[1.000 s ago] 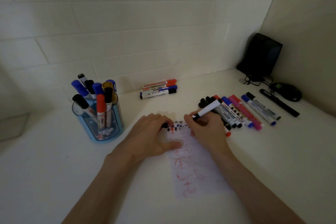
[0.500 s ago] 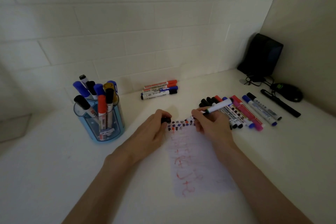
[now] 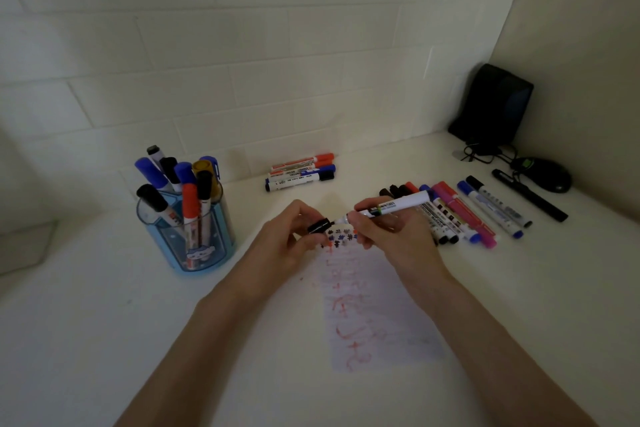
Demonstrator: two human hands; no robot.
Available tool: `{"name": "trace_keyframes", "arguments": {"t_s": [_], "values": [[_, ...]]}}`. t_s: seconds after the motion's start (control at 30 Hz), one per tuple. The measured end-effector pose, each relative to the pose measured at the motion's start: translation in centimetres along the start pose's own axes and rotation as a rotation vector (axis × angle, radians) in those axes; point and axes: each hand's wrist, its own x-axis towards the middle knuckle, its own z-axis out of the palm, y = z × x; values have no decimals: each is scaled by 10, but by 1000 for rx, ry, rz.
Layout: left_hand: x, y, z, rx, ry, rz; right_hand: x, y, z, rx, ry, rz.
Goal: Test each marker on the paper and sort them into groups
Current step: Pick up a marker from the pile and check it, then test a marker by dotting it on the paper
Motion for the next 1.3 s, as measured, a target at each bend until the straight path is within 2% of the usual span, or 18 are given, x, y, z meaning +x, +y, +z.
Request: {"name": "trace_keyframes", "arguments": {"t_s": [0.4,0.53,0.77,0.97,1.07,1.2,1.27,1.3], "values": [[0,7,-1,38,-7,69,-2,-1,3,-28,-60,29],[2,3,-3,38,35,93,-2,-5,4,86,-119,106],[4,-1,4,-184,74,132,-6,2,11,101,-74,-2],[5,-2,11,-162,100,144,-6,6,13,-10,-34,-59],[9,4,23,-87,84,134,1,3,9,-115,30,-50],[14,5,27,87,104,57,10,-9,-7,-85,54,-104],[12,-1,23,313,102,55,12,-11,-20,-251,105,-128],[11,-4,21,420,81,63,13,-8,-26,-438,121,-148]]}}
